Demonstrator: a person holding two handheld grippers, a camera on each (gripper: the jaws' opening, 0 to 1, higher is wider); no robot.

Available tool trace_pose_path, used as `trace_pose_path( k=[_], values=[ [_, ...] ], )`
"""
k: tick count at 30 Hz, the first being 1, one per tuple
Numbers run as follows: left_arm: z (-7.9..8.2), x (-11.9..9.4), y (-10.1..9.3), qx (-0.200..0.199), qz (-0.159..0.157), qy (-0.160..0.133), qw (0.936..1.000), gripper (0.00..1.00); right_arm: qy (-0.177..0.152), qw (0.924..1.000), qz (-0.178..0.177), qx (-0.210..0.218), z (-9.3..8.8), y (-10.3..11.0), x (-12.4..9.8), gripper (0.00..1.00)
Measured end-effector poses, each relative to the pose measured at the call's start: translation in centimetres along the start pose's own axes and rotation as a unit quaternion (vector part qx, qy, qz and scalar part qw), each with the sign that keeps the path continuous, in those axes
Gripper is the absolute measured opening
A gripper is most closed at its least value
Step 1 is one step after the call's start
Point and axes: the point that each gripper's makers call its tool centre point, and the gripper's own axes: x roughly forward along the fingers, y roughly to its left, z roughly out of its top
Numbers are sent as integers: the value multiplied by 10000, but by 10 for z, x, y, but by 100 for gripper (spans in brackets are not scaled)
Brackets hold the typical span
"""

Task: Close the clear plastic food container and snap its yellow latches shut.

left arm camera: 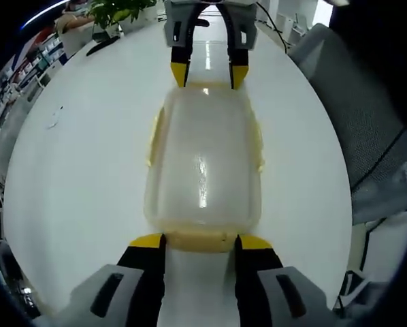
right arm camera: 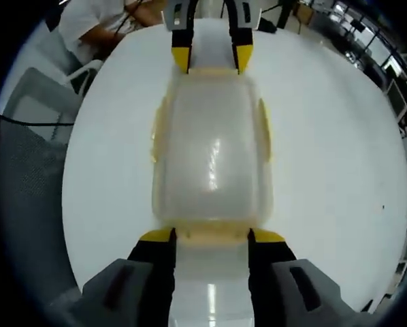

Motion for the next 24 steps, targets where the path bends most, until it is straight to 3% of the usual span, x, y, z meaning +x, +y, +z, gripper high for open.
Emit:
trace_pose_path(
  k=[24],
  values=[
    [-1,-5,-16,-168,-102,111,9997,32,1,9998,83,-201,1,8,-6,35]
  ],
)
